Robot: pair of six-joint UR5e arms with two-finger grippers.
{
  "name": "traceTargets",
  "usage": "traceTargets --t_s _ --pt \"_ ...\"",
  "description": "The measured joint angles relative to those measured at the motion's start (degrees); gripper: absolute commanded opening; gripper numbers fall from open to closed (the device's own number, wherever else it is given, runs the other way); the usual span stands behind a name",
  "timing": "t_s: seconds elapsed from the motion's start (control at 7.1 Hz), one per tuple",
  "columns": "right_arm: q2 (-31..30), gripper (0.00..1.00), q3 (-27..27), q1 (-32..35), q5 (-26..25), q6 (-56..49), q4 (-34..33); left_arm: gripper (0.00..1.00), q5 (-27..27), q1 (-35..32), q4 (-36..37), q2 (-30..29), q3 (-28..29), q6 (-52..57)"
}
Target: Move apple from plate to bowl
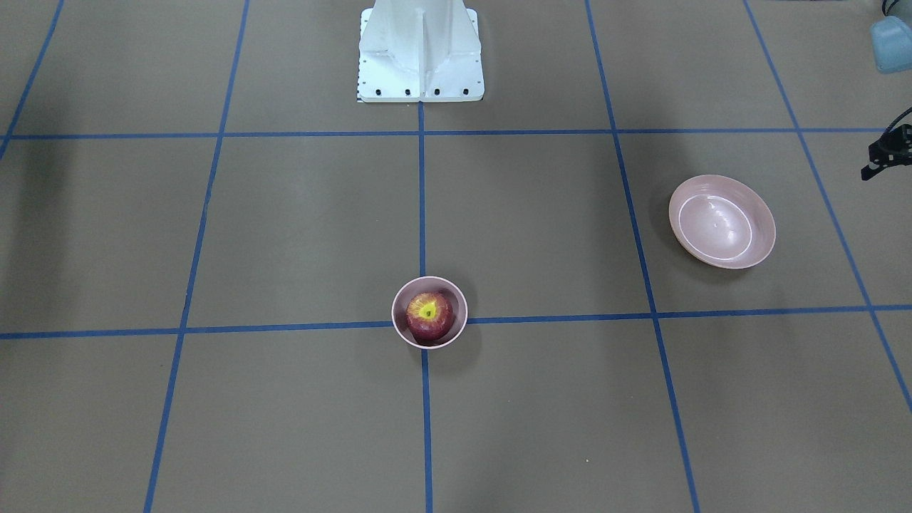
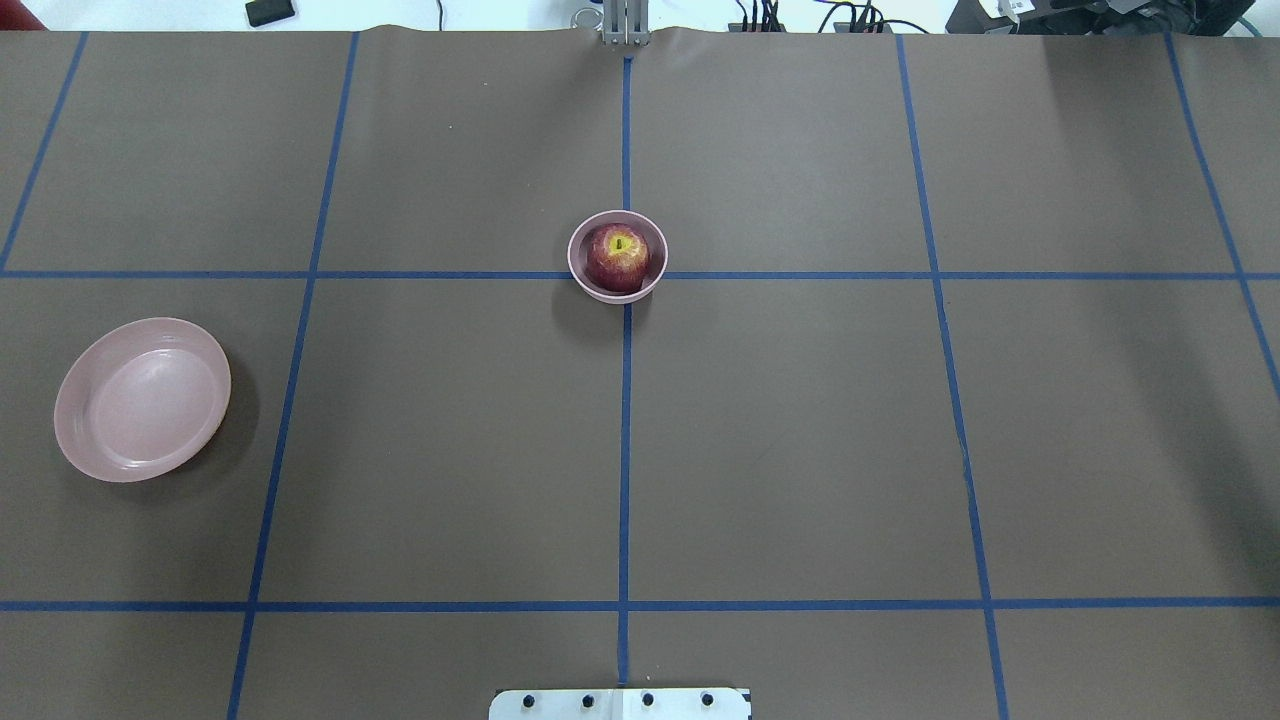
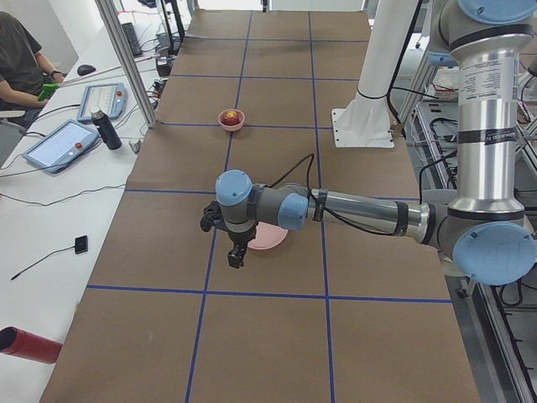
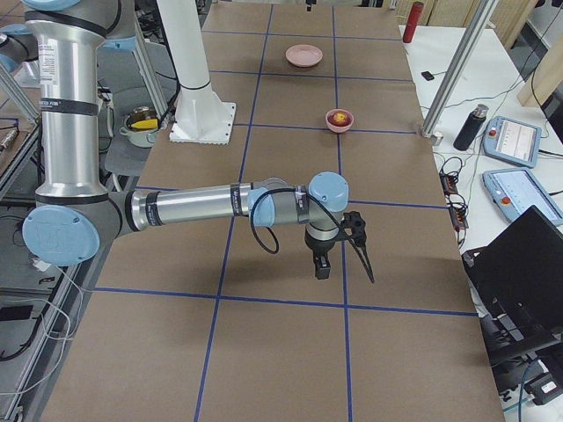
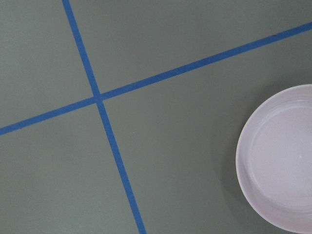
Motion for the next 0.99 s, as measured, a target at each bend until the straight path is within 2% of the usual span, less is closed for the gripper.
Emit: traceTargets --t_s 0.99 --pt "0.03 1.00 0.64 -0.03 0.79 0.19 0.32 0.98 -0.47 -3.19 -0.03 1.13 -1.07 -0.04"
